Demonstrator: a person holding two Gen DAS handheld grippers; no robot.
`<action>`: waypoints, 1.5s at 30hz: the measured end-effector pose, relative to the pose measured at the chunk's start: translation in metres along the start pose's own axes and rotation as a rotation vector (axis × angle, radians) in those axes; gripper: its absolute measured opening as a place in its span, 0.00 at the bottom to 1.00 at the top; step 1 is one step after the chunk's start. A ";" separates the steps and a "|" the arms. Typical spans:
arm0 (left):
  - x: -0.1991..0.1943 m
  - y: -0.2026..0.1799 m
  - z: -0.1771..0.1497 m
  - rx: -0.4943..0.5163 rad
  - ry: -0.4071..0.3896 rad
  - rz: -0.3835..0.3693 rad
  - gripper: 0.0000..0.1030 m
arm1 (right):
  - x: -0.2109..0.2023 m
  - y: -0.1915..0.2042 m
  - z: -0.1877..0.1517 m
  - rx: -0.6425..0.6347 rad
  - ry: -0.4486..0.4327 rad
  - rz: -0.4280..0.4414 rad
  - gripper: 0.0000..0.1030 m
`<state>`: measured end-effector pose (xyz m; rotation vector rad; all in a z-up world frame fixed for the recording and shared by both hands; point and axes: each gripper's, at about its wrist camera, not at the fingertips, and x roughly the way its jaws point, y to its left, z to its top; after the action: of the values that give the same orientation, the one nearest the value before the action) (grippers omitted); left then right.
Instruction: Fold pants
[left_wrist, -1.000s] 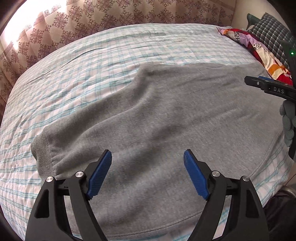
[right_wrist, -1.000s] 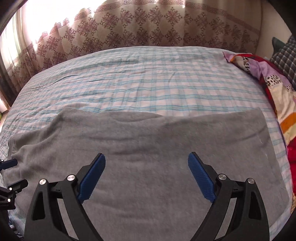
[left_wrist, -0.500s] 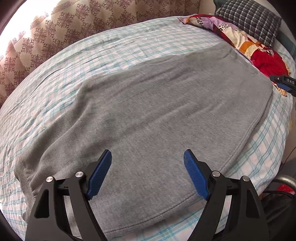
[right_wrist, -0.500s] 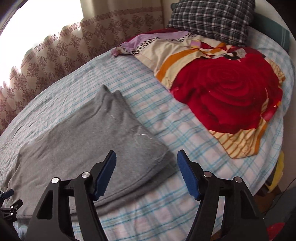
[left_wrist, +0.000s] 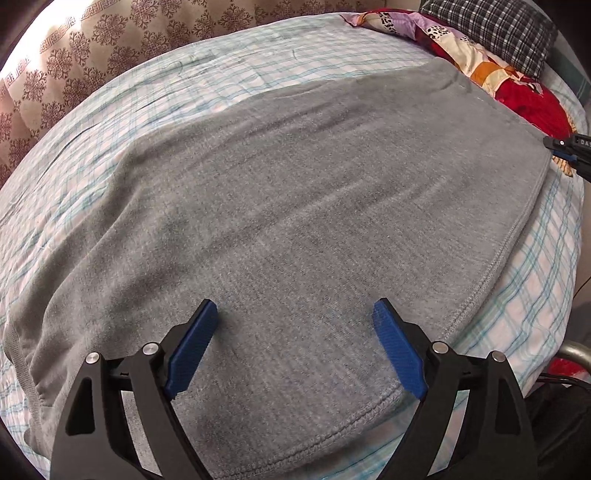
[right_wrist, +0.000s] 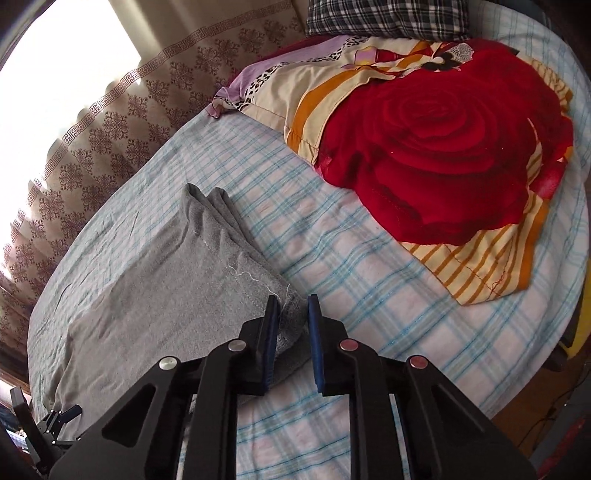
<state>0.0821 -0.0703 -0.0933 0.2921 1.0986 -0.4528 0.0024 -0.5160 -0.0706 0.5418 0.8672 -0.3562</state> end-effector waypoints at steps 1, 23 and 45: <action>0.001 0.003 -0.002 -0.009 0.006 -0.004 0.86 | -0.004 0.000 -0.003 -0.005 0.003 -0.009 0.15; -0.008 -0.078 0.048 0.208 -0.098 -0.116 0.85 | 0.006 -0.040 -0.034 0.283 0.103 0.199 0.54; 0.020 -0.088 0.042 0.167 -0.006 -0.210 0.85 | 0.024 -0.008 -0.007 0.139 0.026 0.149 0.20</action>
<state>0.0790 -0.1699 -0.0936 0.3230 1.0920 -0.7342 0.0088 -0.5202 -0.0959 0.7370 0.8259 -0.2751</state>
